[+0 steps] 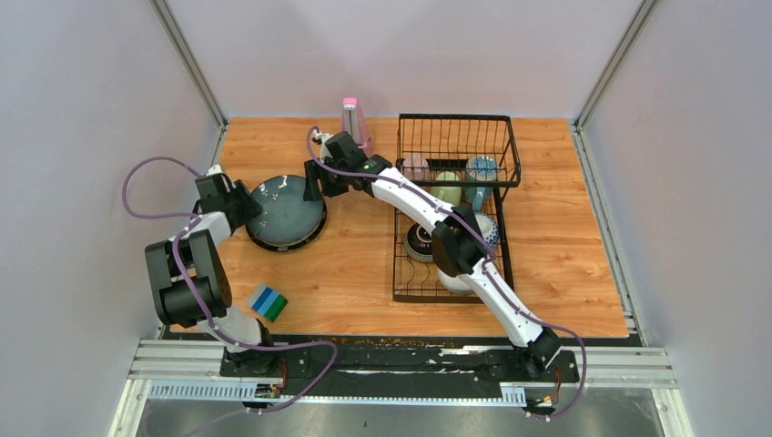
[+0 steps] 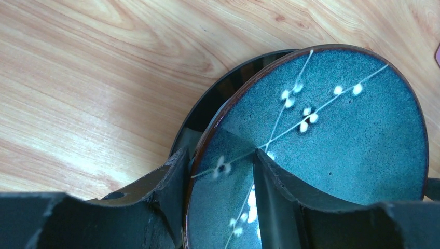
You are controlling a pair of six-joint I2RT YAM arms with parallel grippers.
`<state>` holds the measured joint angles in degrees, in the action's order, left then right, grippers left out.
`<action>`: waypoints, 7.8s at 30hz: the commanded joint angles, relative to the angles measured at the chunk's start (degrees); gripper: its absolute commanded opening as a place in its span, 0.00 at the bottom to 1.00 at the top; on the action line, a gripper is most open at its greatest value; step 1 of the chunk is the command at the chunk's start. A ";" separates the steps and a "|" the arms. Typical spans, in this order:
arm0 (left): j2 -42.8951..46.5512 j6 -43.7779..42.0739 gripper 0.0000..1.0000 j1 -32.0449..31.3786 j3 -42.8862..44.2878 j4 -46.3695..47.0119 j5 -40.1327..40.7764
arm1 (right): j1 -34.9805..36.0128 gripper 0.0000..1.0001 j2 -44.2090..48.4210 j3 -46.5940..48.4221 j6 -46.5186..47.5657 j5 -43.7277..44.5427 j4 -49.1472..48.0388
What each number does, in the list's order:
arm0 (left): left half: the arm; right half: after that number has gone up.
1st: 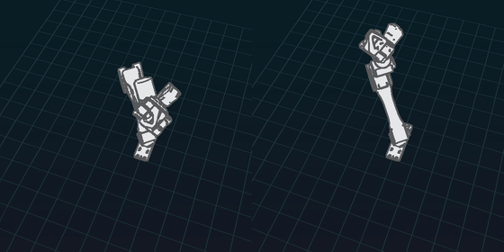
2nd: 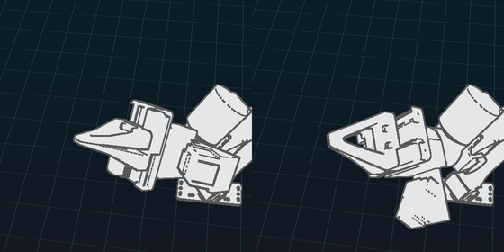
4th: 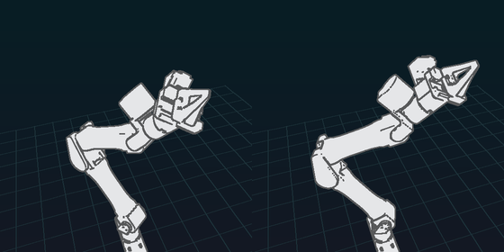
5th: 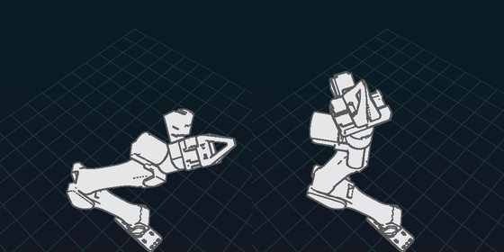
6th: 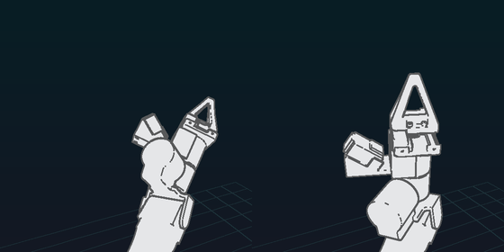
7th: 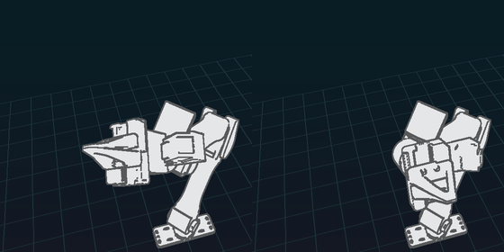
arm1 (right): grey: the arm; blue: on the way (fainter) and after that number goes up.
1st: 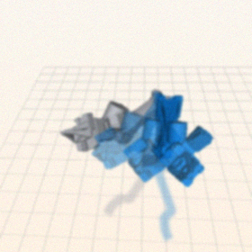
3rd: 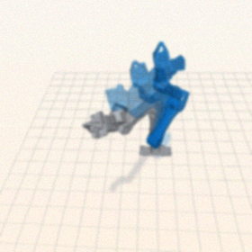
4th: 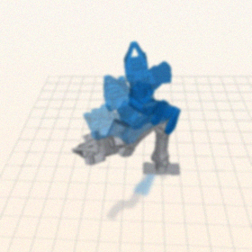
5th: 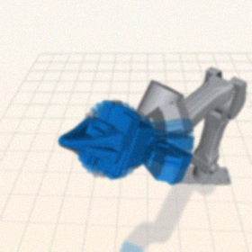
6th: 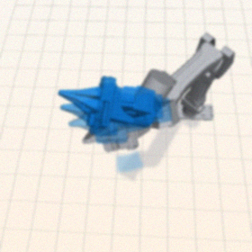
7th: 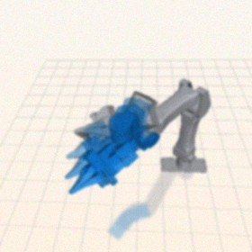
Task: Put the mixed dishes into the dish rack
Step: Pick up the plate at the center of the board.
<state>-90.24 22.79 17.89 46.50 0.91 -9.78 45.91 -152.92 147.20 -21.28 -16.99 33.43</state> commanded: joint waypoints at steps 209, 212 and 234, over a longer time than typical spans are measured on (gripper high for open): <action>-2.40 -0.57 0.43 -5.23 3.86 -6.80 -7.84 | 3.70 0.93 38.57 -55.65 11.98 19.81 -2.29; -2.44 -0.73 0.43 -5.20 3.86 -6.88 -7.95 | 3.72 0.94 38.68 -58.12 12.27 22.39 -1.02; -1.81 -1.30 0.43 -5.23 3.84 -7.69 -7.44 | 1.82 0.95 40.98 -63.02 11.08 26.37 3.67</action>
<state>-92.38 23.22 13.15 49.69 -3.20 -19.29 49.69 -114.37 87.57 -10.55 4.45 30.13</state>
